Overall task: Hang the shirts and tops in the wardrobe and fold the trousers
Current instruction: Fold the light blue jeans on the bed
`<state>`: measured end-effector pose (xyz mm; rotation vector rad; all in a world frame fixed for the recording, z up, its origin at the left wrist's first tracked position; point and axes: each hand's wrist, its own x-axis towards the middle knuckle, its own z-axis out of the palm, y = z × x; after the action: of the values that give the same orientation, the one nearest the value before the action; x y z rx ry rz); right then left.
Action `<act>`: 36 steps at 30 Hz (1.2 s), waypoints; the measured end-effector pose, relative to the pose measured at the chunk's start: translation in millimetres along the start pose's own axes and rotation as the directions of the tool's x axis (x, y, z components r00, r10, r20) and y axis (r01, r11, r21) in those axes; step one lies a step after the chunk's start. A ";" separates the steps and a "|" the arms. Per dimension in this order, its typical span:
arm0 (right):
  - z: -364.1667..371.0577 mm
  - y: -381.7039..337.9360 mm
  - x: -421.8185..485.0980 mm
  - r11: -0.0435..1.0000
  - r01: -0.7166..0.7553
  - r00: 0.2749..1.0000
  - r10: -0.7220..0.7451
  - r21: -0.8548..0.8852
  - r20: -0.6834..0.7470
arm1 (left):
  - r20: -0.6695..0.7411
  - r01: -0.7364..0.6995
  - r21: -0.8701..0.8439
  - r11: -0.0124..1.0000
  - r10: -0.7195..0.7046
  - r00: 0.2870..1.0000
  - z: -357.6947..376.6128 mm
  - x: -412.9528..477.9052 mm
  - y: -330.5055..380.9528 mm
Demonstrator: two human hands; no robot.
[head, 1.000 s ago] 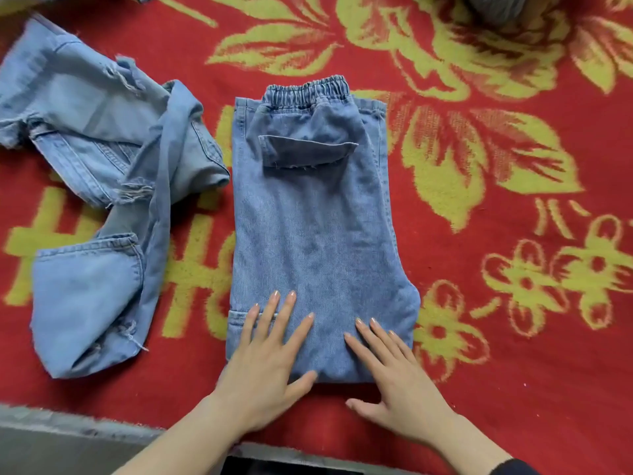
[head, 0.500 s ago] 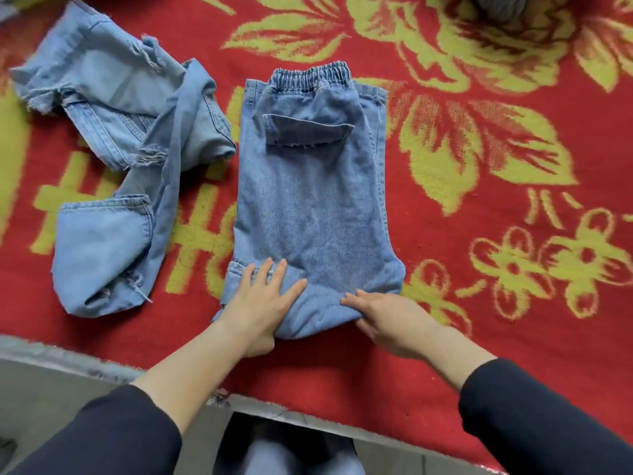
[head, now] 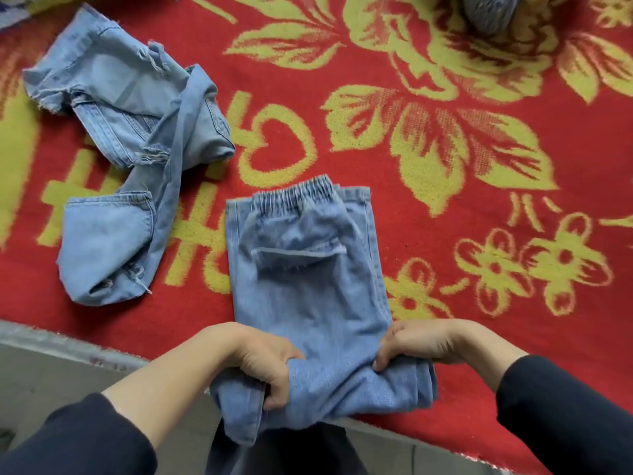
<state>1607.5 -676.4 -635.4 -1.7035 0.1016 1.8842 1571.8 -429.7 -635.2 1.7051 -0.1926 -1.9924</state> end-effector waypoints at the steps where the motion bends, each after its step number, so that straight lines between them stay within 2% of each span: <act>1: -1.6 -1.0 -1.8 1.000 -0.012 0.998 0.010 0.029 0.055 | 0.036 -0.001 -0.045 0.999 0.002 0.999 -1.6 -1.5 -1.3; 4: -13.8 -13.2 -7.4 0.996 0.029 0.997 -0.035 0.081 0.068 | 0.013 -0.049 -0.123 0.991 0.051 0.999 -17.9 -8.5 -9.6; 6: -28.1 -30.3 -10.3 0.993 0.085 0.996 -0.085 0.079 -0.008 | -0.018 -0.104 -0.161 0.981 0.103 0.995 -35.8 -17.8 -14.8; 9: -55.7 -62.4 -13.8 0.985 0.171 0.970 -0.171 -0.017 -0.175 | -0.091 -0.129 -0.180 0.975 0.114 0.989 -69.0 -37.2 -19.3; 12: -80.1 -94.8 -15.4 0.962 0.234 0.905 -0.268 -0.139 -0.331 | -0.213 -0.168 -0.168 0.971 0.130 0.968 -104.1 -54.2 -19.5; 15: -99.1 -115.7 -6.8 0.943 0.235 0.835 -0.320 -0.236 -0.448 | -0.416 -0.195 -0.123 0.973 0.128 0.900 -134.2 -57.0 -21.7; 17: -107.4 -122.3 3.7 0.924 0.200 0.785 -0.351 -0.326 -0.511 | -0.567 -0.208 -0.095 0.974 0.118 0.815 -148.9 -52.2 -23.8; 19: -111.6 -122.9 17.0 0.896 0.102 0.727 -0.363 -0.432 -0.583 | -0.723 -0.156 -0.041 0.987 0.079 0.687 -156.1 -42.1 -26.9; 20: -111.6 -121.7 23.6 0.870 0.030 0.688 -0.375 -0.492 -0.622 | -0.804 -0.102 0.009 0.995 0.068 0.590 -155.6 -36.8 -27.5; 22: -103.9 -117.1 36.2 0.773 -0.134 0.555 -0.460 -0.620 -0.693 | -0.928 -0.013 0.166 0.986 0.161 0.336 -147.2 -23.7 -30.2; 23: -96.8 -114.0 42.3 0.716 -0.161 0.486 -0.542 -0.680 -0.685 | -0.944 0.006 0.237 0.971 0.229 0.239 -138.6 -16.7 -31.4; 24: -88.1 -112.2 47.4 0.676 -0.107 0.447 -0.623 -0.730 -0.642 | -0.939 0.026 0.291 0.956 0.281 0.199 -128.9 -9.5 -32.2; 25: -80.2 -111.1 52.4 0.648 -0.012 0.441 -0.680 -0.761 -0.586 | -0.926 0.057 0.335 0.940 0.318 0.202 -119.5 -1.8 -32.6; 26: -73.7 -109.8 57.9 0.630 0.069 0.476 -0.702 -0.773 -0.530 | -0.913 0.102 0.364 0.926 0.333 0.234 -111.4 6.3 -33.2; 27: -68.6 -108.5 63.0 0.627 0.109 0.542 -0.688 -0.771 -0.483 | -0.906 0.145 0.371 0.917 0.323 0.276 -105.9 13.6 -33.4; 29: -68.4 -105.1 75.0 0.640 0.095 0.647 -0.622 -0.762 -0.441 | -0.900 0.172 0.329 0.929 0.254 0.355 -107.9 25.1 -36.5; 31: -77.5 -107.3 86.0 0.662 0.060 0.671 -0.581 -0.747 -0.460 | -0.893 0.169 0.275 0.946 0.187 0.409 -121.8 34.1 -39.7; 36: -97.9 -135.1 102.5 0.720 -0.005 0.775 -0.435 -0.694 -0.458 | -0.880 0.129 0.239 0.962 0.159 0.448 -149.3 39.5 -37.4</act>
<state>1756.6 -569.8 -704.2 -2.6171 -0.5988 1.1661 1700.6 -383.7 -716.1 2.6865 -0.0918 -0.7780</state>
